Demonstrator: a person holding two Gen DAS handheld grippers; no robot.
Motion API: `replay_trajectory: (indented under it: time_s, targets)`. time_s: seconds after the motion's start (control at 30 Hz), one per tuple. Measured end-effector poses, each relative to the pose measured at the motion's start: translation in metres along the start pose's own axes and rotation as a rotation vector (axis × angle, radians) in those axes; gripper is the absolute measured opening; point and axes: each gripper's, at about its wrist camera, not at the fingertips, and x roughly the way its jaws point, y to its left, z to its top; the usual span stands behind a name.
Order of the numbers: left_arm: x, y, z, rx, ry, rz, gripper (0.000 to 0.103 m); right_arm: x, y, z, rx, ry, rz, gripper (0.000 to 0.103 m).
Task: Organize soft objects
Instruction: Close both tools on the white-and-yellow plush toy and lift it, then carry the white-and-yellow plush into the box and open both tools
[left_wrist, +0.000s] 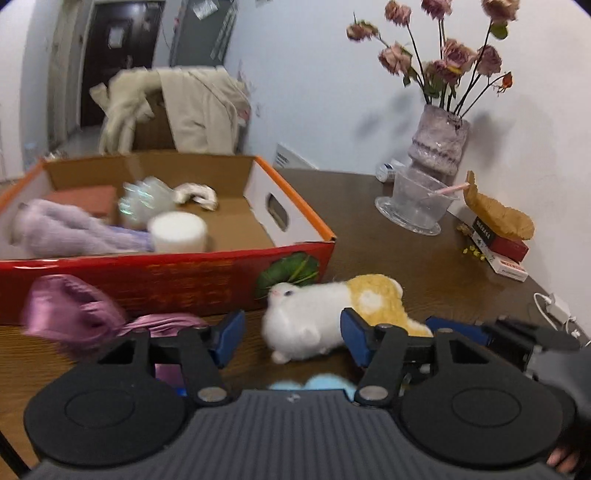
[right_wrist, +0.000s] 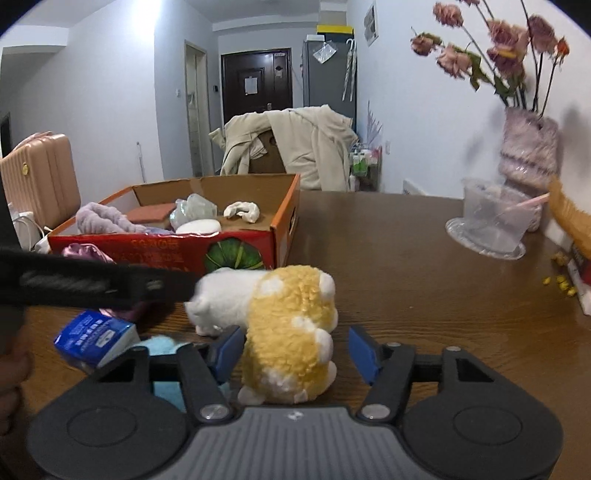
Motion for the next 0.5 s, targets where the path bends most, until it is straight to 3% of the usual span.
replay_trajectory:
  time_s: [0.03,0.1,0.3,0.5]
  targets:
    - [0.008,0.001,0.001,-0.011,0.021,-0.002,0.059,0.003,-0.002,0.000,0.013,0.005,0.014,0.060]
    - [0.018,0.003,-0.001,-0.033,0.037,-0.024,0.056,0.009,-0.006,-0.003,0.037,0.016,0.051,0.046]
    - [0.019,0.010,-0.002,-0.099,0.036,-0.074,0.045,0.003,-0.008,-0.003,0.053,-0.012,0.072,0.042]
    - [-0.030,-0.001,0.006,-0.090,-0.068,-0.093,0.045,-0.038,0.005,0.009,0.030,-0.091,0.077,0.041]
